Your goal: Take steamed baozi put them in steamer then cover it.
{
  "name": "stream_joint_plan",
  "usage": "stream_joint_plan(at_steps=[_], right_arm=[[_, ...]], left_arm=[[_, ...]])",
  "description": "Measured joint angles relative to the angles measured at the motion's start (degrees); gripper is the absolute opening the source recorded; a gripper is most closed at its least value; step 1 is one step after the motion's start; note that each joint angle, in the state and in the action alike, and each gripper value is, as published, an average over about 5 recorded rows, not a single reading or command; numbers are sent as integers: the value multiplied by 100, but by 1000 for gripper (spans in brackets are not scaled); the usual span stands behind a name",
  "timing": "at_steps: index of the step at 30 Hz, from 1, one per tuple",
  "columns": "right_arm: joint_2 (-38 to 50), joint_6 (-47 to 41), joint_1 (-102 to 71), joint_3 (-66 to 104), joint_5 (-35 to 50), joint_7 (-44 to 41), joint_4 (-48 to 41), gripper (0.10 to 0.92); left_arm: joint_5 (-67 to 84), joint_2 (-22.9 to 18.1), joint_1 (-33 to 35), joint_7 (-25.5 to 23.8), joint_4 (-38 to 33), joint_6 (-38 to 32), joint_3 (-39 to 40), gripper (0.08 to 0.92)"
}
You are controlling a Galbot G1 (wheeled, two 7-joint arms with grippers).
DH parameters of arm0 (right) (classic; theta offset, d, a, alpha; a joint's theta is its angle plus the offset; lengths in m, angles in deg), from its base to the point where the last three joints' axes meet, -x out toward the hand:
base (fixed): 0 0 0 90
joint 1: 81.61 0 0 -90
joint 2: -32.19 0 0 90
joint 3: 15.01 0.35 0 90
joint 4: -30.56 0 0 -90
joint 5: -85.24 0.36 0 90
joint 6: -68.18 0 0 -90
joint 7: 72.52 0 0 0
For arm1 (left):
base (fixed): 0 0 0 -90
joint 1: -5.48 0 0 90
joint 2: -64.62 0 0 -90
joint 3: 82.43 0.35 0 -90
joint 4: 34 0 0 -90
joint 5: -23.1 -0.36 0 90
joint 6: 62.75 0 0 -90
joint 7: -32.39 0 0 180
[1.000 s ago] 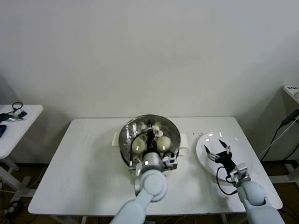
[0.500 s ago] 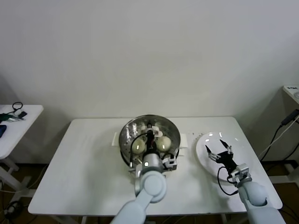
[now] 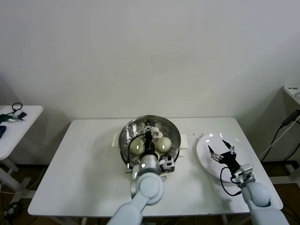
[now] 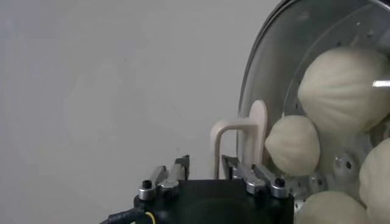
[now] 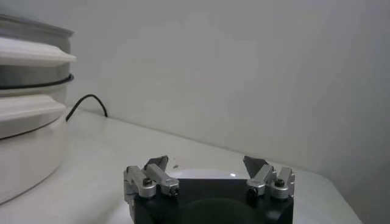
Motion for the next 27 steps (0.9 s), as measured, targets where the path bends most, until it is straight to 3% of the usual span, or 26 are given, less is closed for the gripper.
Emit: stream_joint_plan(at_steps=[13, 27], right_arm=[[5, -49, -56, 142, 157, -94, 13, 823], [13, -42, -96, 243, 196, -137, 28, 823]], left_arm=[[530, 574, 261, -3, -776, 6, 34, 795], [1728, 1195, 1025, 573, -1931, 10, -479, 823]])
